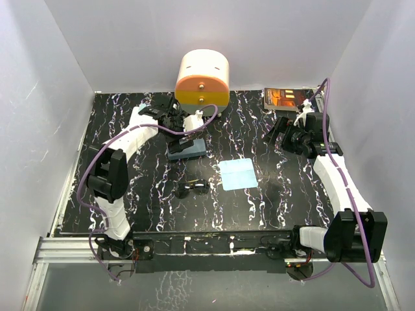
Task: Organize the sunglasses
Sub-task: Pick up the sunglasses case from the center of the board.
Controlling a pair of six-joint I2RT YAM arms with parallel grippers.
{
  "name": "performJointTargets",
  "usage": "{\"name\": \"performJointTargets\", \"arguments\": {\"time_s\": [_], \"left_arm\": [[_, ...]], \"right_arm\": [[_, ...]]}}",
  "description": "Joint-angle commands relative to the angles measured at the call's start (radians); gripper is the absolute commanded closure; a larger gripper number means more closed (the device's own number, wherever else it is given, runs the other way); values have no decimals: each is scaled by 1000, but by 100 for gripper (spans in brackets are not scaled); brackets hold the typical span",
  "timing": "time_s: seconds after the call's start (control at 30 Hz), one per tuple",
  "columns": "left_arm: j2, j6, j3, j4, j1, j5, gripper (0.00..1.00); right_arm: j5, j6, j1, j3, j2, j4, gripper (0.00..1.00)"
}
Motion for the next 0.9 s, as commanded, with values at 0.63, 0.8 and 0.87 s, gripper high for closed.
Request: {"name": "performJointTargets", "arguments": {"time_s": [0.63, 0.8, 0.87], "left_arm": [[50, 142, 137, -90, -3, 72, 3], [60, 127, 122, -59, -3, 93, 3], [72, 128, 138, -69, -3, 105, 3]], "right_arm": [[-68, 0, -5, 32, 13, 49, 1], [-62, -8, -6, 27, 19, 48, 1], [-67, -7, -5, 23, 28, 49, 1]]}}
